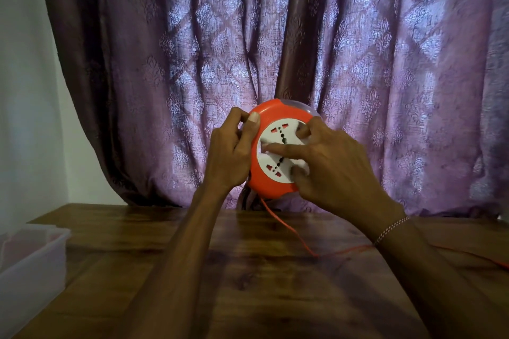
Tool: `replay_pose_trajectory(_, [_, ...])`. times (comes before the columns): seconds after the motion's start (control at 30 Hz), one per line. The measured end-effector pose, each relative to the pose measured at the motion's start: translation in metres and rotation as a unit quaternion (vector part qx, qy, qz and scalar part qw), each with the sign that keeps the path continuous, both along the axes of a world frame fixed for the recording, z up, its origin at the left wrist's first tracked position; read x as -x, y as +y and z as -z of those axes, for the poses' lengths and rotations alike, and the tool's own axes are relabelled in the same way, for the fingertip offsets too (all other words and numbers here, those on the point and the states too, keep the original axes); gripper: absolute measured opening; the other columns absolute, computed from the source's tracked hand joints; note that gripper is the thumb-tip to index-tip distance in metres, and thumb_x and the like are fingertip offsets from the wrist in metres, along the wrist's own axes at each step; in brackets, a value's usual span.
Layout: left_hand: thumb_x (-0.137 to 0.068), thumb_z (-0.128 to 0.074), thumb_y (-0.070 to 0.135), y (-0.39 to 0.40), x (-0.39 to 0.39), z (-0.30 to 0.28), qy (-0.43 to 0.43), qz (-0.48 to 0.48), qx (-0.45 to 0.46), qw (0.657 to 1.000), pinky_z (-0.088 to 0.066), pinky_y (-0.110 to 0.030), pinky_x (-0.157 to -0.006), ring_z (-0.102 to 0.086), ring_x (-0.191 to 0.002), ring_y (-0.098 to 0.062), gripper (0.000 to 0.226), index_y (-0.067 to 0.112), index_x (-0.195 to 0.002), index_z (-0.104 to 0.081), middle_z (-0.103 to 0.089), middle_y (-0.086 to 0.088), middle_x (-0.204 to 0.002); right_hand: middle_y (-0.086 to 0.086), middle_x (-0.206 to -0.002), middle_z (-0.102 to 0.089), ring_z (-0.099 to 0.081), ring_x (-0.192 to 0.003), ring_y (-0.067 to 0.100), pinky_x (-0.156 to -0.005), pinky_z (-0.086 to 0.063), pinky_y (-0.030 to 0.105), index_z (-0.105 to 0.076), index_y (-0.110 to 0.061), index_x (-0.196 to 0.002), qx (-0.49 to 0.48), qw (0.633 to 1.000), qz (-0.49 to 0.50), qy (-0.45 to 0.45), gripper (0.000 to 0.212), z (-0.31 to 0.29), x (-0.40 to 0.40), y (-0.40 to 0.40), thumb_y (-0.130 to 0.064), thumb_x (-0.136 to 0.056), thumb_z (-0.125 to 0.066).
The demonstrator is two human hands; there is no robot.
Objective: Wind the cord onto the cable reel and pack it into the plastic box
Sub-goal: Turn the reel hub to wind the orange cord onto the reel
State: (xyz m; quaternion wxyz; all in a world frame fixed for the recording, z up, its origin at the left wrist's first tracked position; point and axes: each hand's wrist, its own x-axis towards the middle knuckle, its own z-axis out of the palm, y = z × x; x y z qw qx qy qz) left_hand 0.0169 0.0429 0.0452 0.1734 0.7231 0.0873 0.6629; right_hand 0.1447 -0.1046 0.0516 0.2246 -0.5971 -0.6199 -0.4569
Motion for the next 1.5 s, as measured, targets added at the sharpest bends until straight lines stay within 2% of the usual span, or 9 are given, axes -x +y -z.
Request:
replay_pose_trajectory(0.17, [-0.102,-0.044,0.050,-0.002,-0.002,0.001,0.003,0.002,-0.003,1.000,-0.039,-0.029,-0.041,-0.053,-0.045,-0.005,0.031,0.025,-0.086,-0.052,-0.063,0.008,-0.059,0.004,-0.103,-0.067,-0.066,-0.089,0.028,-0.065,-0.052,0.035,-0.052,-0.054,-0.129,-0.027,0.998,0.007,0.057,0.062,0.003,-0.001,0.002,-0.067,-0.068,-0.055])
replay_pose_trajectory(0.37, [-0.102,-0.043,0.049,-0.004,-0.002,0.000,0.000,0.003,0.004,1.000,-0.043,-0.042,-0.047,-0.057,-0.051,-0.016,0.030,0.027,-0.083,-0.050,-0.061,-0.009,-0.061,0.001,-0.086,-0.076,-0.071,-0.087,0.027,-0.077,-0.055,0.040,-0.056,-0.037,-0.133,-0.034,0.991,-0.042,0.122,0.070,-0.001,-0.002,0.006,-0.074,-0.074,-0.052])
replay_pose_trajectory(0.5, [-0.103,-0.045,0.045,-0.002,-0.001,-0.001,-0.007,0.000,0.009,1.000,-0.039,-0.042,-0.047,-0.048,-0.050,-0.011,0.029,0.028,-0.079,-0.047,-0.054,-0.003,-0.056,0.001,-0.081,-0.076,-0.071,-0.082,0.030,-0.072,-0.056,0.042,-0.061,-0.033,-0.129,-0.034,0.991,-0.067,0.112,0.058,-0.003,-0.003,0.001,-0.063,-0.081,-0.053])
replay_pose_trajectory(0.63, [-0.105,-0.045,0.041,-0.001,-0.001,0.000,-0.002,0.001,0.012,1.000,-0.038,-0.036,-0.048,-0.046,-0.049,-0.006,0.029,0.030,-0.078,-0.046,-0.054,0.007,-0.055,-0.002,-0.100,-0.070,-0.066,-0.090,0.024,-0.065,-0.055,0.042,-0.072,-0.029,-0.111,-0.031,0.992,-0.104,0.058,0.028,-0.007,-0.005,-0.005,-0.030,-0.084,-0.063])
replay_pose_trajectory(0.73, [-0.105,-0.045,0.042,-0.002,-0.001,-0.001,-0.002,0.004,0.012,1.000,-0.036,-0.034,-0.047,-0.045,-0.047,-0.005,0.029,0.028,-0.080,-0.047,-0.054,0.008,-0.055,0.000,-0.133,-0.054,-0.053,-0.120,0.022,-0.072,-0.056,0.044,-0.072,-0.038,-0.107,0.062,0.993,-0.096,0.037,0.040,-0.009,-0.009,-0.007,-0.013,-0.078,-0.060])
replay_pose_trajectory(0.83, [-0.104,-0.044,0.046,-0.002,0.000,-0.001,-0.001,0.000,0.012,1.000,-0.038,-0.033,-0.045,-0.047,-0.046,-0.006,0.031,0.023,-0.083,-0.049,-0.056,0.005,-0.056,0.001,-0.146,-0.045,-0.049,-0.127,0.026,-0.074,-0.053,0.042,-0.066,-0.049,-0.115,0.099,0.994,-0.048,0.010,0.047,-0.008,-0.001,-0.008,-0.022,-0.078,-0.053])
replay_pose_trajectory(1.03, [-0.101,-0.044,0.051,-0.003,-0.002,0.001,0.012,0.007,0.012,1.000,-0.043,-0.045,-0.047,-0.060,-0.054,-0.030,0.033,0.024,-0.084,-0.051,-0.063,-0.014,-0.063,0.001,-0.135,-0.053,-0.056,-0.117,0.027,-0.064,-0.048,0.035,-0.065,-0.055,-0.113,0.069,0.997,0.019,-0.027,0.042,-0.007,0.006,-0.010,-0.034,-0.080,-0.050])
replay_pose_trajectory(1.23, [-0.101,-0.046,0.049,-0.005,-0.002,0.000,-0.005,0.017,0.016,1.000,-0.037,-0.037,-0.044,-0.045,-0.045,-0.006,0.029,0.029,-0.080,-0.049,-0.057,-0.004,-0.057,-0.001,-0.113,-0.055,-0.062,-0.098,0.020,-0.057,-0.041,0.029,-0.052,-0.059,-0.126,0.033,0.999,0.035,0.001,0.051,-0.004,0.005,-0.010,-0.041,-0.079,-0.048])
replay_pose_trajectory(1.5, [-0.103,-0.046,0.044,-0.006,-0.004,0.000,-0.001,0.012,0.015,1.000,-0.036,-0.036,-0.044,-0.043,-0.045,-0.006,0.028,0.029,-0.079,-0.049,-0.055,-0.003,-0.055,0.000,-0.087,-0.076,-0.069,-0.082,0.032,-0.066,-0.056,0.038,-0.055,-0.045,-0.131,-0.054,0.996,0.008,0.073,0.070,0.000,0.002,0.001,-0.077,-0.069,-0.050])
